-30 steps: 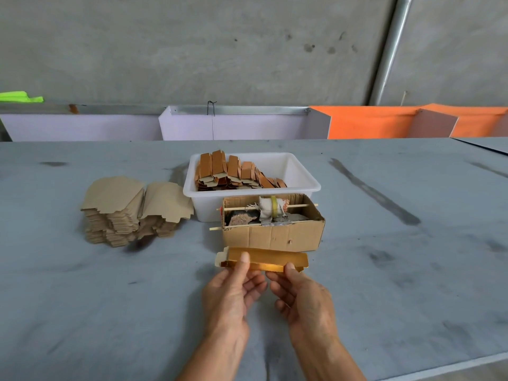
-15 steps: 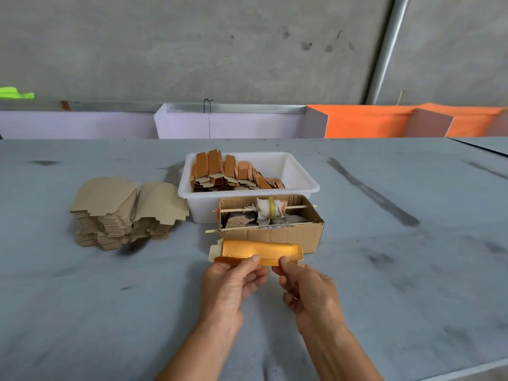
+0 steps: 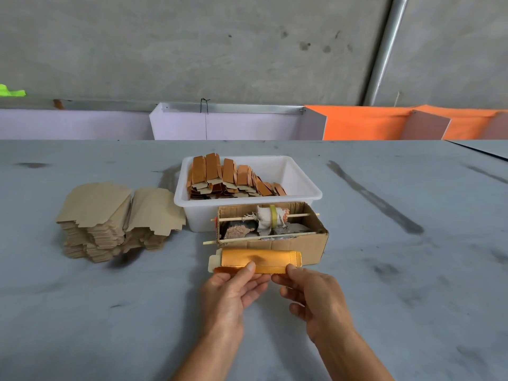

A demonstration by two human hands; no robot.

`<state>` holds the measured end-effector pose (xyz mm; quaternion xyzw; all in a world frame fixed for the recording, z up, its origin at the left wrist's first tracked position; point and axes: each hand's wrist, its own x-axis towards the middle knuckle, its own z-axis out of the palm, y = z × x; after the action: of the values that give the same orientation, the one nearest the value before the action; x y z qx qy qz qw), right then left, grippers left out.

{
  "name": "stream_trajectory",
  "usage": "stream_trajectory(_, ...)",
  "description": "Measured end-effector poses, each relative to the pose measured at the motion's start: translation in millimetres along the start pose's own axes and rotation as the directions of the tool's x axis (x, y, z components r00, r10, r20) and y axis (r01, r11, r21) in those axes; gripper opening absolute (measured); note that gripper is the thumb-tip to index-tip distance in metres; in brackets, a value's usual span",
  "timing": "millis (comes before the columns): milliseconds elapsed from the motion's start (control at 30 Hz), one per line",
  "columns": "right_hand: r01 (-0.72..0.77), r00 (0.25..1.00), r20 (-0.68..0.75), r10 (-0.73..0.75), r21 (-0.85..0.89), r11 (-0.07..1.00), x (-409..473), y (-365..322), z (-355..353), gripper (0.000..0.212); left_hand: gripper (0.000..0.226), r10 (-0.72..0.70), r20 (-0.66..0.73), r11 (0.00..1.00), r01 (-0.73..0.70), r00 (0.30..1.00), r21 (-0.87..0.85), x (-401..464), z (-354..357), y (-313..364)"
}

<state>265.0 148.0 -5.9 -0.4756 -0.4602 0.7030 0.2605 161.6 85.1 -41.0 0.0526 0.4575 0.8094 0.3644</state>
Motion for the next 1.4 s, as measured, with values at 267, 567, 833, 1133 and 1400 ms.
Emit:
stream_trajectory(267,0.377,0.819,-0.159,-0.551,-0.576,0.726,2,-27,-19,0.020,0.006,0.062,-0.022,0.998,-0.062,0.998,0.020,5,-3,-5)
stream_trajectory(567,0.351,0.888,-0.041,-0.458,-0.585,0.731,22,-81,-11,0.023,0.012,0.070,-0.037,0.997,-0.070,0.997,0.014,6,-4,-5)
stream_trajectory(833,0.118,0.981,-0.022,-0.191,-0.716,0.688,43,-103,1,0.010,0.013,0.057,-0.033,0.998,-0.057,0.998,0.003,6,-4,-4)
stream_trajectory(1133,0.121,0.989,0.061,-0.138,-0.869,0.480,59,-110,21,0.032,0.011,0.067,-0.019,0.998,-0.067,0.998,0.002,10,-4,-6)
stream_trajectory(1400,0.074,0.997,0.059,-0.048,-0.909,0.410,69,-106,31,0.014,0.007,0.078,-0.007,0.997,-0.078,0.997,0.023,11,-5,-7)
